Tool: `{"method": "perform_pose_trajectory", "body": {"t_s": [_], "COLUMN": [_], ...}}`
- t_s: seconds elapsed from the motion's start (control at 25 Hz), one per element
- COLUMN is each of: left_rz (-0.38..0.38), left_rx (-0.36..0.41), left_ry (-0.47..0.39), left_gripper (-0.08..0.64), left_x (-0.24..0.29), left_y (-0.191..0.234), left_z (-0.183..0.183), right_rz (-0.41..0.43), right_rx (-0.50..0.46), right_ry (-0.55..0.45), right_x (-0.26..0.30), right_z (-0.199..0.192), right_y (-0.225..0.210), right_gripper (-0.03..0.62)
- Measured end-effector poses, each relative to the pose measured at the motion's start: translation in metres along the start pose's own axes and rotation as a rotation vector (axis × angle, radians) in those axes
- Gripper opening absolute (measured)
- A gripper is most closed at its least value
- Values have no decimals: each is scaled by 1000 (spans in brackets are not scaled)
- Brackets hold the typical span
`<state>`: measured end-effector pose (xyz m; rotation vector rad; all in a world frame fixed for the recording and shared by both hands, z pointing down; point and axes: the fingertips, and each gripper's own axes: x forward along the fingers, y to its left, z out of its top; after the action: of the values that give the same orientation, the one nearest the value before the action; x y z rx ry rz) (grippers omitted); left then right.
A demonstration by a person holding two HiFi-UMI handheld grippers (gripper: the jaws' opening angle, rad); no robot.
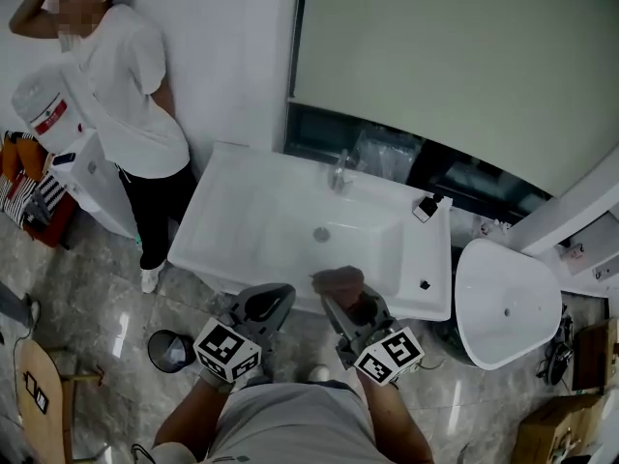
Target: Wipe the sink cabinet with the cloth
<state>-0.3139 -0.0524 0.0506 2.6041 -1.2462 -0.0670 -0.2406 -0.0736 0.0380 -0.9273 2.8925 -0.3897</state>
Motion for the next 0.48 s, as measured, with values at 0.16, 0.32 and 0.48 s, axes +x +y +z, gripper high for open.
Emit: {"method": "perform_pose_trajectory", "body": {"t_s": [0.16,0.32,0.48], "left_rz": [14,26,35], "left_rx": [13,17,16], "left_ry": [-15,-21,-22], "left_gripper": [21,21,21], "left_x": [0,-3,-5], "left_y": [6,11,14], "left_z": [8,13,14], "right_rz": [26,17,21], "right_rx": [-16,-79,-82], "right_ry": [-15,4,-6], "right_x": [10,18,24], "right_z": [9,10,13], "right_y": [3,3,1], "right_gripper": [169,167,167]}}
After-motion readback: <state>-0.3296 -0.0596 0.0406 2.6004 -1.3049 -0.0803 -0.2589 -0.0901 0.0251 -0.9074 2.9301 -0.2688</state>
